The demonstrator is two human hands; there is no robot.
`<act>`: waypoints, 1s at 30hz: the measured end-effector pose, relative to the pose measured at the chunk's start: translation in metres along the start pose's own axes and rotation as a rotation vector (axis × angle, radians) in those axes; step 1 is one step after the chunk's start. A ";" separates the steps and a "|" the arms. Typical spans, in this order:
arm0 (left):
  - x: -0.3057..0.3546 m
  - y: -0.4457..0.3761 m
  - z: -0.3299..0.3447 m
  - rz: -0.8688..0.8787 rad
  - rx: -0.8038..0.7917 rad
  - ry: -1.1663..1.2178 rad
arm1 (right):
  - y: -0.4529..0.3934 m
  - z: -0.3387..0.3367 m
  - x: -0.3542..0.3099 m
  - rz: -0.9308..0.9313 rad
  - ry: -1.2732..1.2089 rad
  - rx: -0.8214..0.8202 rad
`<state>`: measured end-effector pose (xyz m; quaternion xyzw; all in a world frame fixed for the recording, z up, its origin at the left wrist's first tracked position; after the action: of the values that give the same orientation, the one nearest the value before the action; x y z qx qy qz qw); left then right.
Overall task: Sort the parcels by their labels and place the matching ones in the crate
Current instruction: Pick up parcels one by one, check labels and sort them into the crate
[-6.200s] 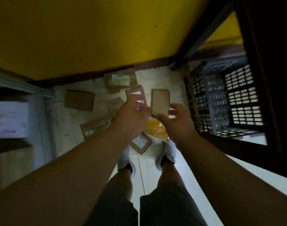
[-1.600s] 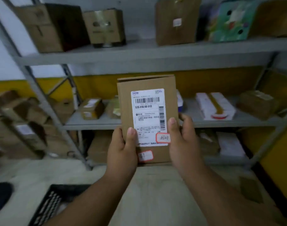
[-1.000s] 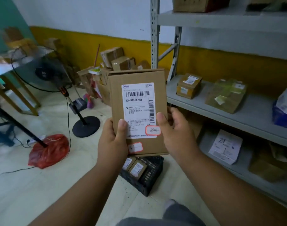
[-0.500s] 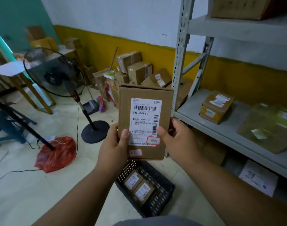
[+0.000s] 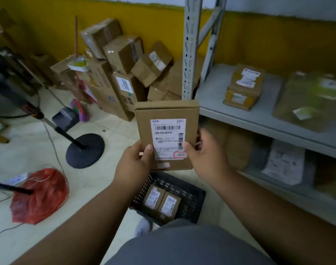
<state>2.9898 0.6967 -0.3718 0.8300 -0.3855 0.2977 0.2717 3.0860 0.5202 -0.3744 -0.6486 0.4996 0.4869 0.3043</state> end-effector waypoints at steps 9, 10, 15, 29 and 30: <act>-0.044 -0.082 -0.011 0.211 -0.334 -0.002 | 0.011 0.074 0.017 0.213 -0.005 0.257; -0.050 -0.087 -0.006 0.217 -0.374 -0.017 | 0.012 0.080 0.023 0.244 -0.005 0.282; -0.079 -0.105 0.031 0.190 -0.491 -0.066 | 0.015 0.100 0.069 0.377 0.028 0.368; -0.359 -0.190 0.277 -0.182 -0.421 -0.387 | -0.030 0.283 0.419 0.799 -0.032 0.274; -0.387 -0.195 0.295 -0.215 -0.442 -0.416 | -0.031 0.304 0.449 0.824 -0.039 0.259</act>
<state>3.0267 0.7891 -0.8863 0.8299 -0.3984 0.0002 0.3907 3.0278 0.6398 -0.9008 -0.3420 0.7680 0.5132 0.1728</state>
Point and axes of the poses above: each hand's wrist, its own y-axis away from the middle knuckle, its own z-axis out of the palm, x = y × z, the point moved 4 cm from there along -y, towards the middle knuckle, and after that the axes turned 8 degrees about -y, right-handed, at the moved point
